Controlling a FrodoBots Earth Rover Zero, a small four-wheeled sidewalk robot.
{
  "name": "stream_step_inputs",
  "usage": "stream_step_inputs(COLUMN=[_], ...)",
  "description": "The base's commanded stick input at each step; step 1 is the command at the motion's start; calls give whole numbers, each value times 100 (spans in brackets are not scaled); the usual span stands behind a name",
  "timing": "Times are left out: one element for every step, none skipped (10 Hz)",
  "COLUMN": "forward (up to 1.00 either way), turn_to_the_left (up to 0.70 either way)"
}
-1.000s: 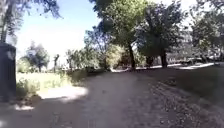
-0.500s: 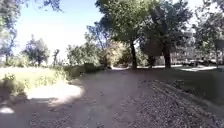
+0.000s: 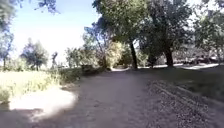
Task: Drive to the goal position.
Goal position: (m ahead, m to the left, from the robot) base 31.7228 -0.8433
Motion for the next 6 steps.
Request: stream_step_inputs(forward=[85,85,85,85,85,85], turn_to_the_left=[0,0,0,0,0,0])
